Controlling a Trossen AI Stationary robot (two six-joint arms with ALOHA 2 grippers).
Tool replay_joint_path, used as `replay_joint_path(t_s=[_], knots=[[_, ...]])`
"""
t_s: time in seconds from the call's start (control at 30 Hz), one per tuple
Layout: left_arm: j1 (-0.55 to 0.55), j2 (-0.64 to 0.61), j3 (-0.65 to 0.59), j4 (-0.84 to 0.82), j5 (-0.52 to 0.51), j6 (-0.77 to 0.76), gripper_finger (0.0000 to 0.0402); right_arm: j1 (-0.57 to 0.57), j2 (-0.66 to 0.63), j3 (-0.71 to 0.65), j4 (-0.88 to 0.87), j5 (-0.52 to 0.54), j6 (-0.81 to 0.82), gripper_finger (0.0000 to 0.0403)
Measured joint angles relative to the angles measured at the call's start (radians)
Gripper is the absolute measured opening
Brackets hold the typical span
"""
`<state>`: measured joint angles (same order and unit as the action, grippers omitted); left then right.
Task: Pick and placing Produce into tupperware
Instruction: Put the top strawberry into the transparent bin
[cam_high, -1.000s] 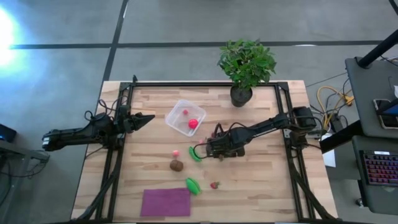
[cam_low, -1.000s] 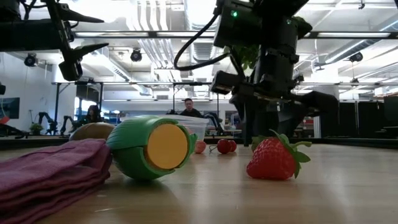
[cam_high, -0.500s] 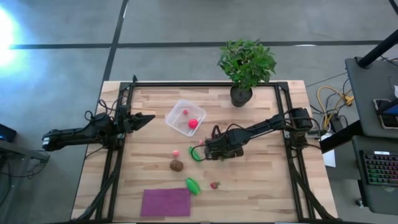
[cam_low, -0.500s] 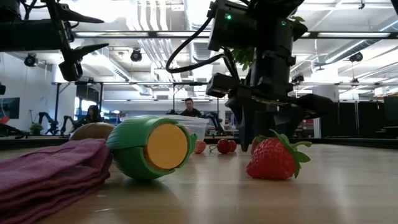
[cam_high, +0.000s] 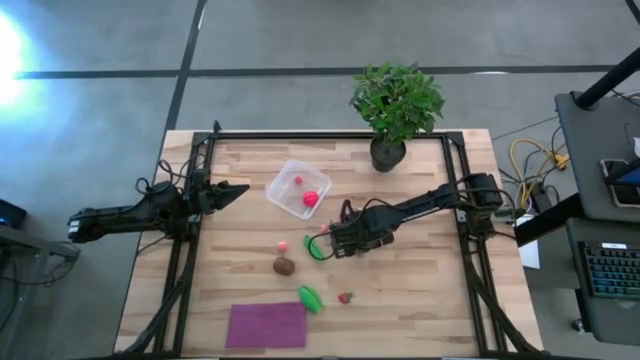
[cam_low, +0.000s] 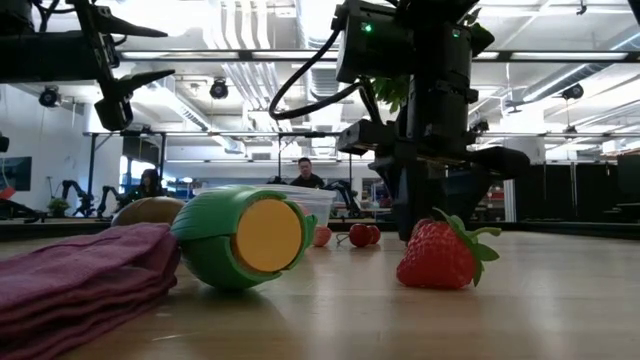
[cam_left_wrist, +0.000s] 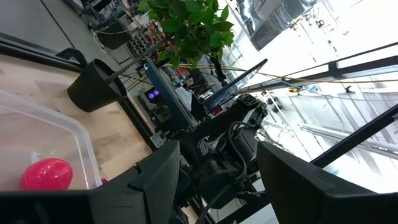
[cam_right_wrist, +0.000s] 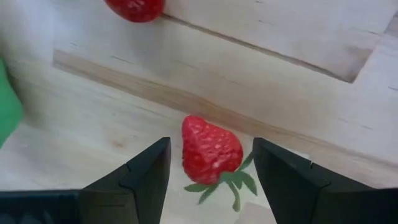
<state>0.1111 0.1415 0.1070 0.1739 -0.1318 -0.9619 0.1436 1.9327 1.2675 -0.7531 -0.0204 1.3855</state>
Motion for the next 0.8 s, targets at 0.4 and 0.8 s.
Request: replay_joint_path(t_s=[0.4,0.8], knots=[[0.0,0.001,0.0,0.001,0.0,0.0,0.0201,0.0,0.0,-0.001,0.007,0.025,-0.173,0.0219],[0.0,0.0,0.0,0.001,0.0,0.0,0.0201,0.0,0.0,-0.001,0.004,-0.005,-0.208,0.021]])
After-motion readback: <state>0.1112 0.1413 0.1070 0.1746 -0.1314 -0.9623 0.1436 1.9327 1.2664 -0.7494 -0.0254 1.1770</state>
